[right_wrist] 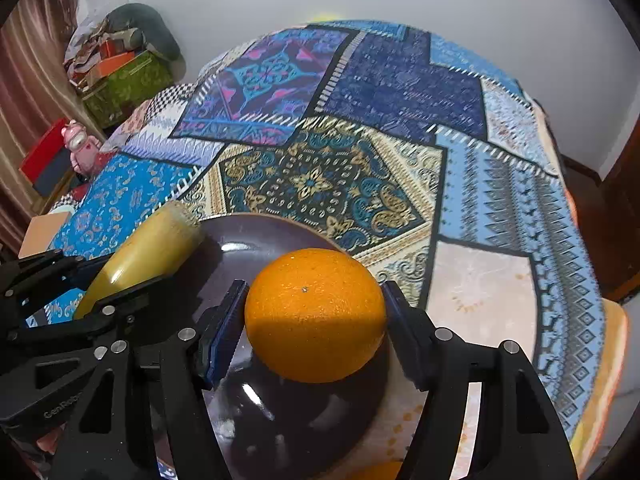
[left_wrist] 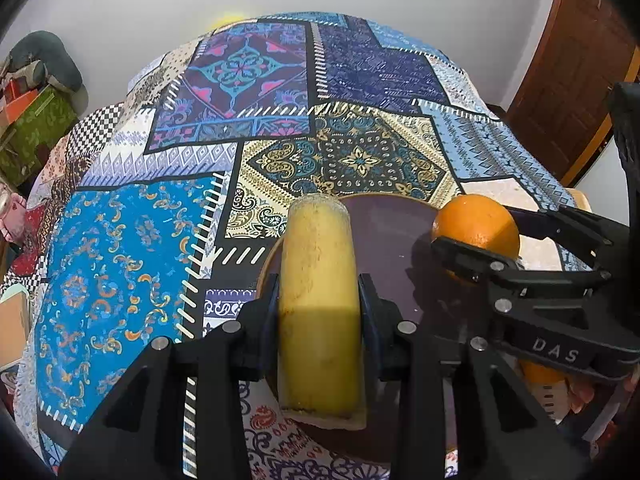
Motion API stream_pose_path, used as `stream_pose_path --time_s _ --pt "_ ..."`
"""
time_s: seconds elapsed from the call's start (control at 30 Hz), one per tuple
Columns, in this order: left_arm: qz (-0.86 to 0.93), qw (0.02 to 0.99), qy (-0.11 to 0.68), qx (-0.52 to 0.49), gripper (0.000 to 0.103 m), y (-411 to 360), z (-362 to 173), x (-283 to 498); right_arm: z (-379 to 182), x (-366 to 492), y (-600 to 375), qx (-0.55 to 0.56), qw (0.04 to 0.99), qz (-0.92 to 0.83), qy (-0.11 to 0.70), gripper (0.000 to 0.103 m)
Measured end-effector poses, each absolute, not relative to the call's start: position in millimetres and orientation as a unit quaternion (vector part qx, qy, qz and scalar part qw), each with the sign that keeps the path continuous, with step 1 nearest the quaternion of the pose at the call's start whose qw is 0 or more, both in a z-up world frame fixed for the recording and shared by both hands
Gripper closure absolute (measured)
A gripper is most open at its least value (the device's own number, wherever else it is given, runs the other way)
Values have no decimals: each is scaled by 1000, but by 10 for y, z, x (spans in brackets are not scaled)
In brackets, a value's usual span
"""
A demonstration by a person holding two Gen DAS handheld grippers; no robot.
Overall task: Organize fruits
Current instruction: 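Carry the corn cob and orange onto the purple plate and open both grippers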
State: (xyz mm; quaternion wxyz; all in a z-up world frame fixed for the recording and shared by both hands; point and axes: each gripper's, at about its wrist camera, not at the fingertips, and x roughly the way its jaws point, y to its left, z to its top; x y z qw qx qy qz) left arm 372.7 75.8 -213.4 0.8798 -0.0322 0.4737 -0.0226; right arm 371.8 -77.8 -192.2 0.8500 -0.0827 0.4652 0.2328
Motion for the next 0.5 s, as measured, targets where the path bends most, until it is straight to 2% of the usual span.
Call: stream_pose_path --time_s 0.5 --pt "-41 881 469 -42 66 739 -2127 3707 -1994 3695 -823 -60 847 230 476 38"
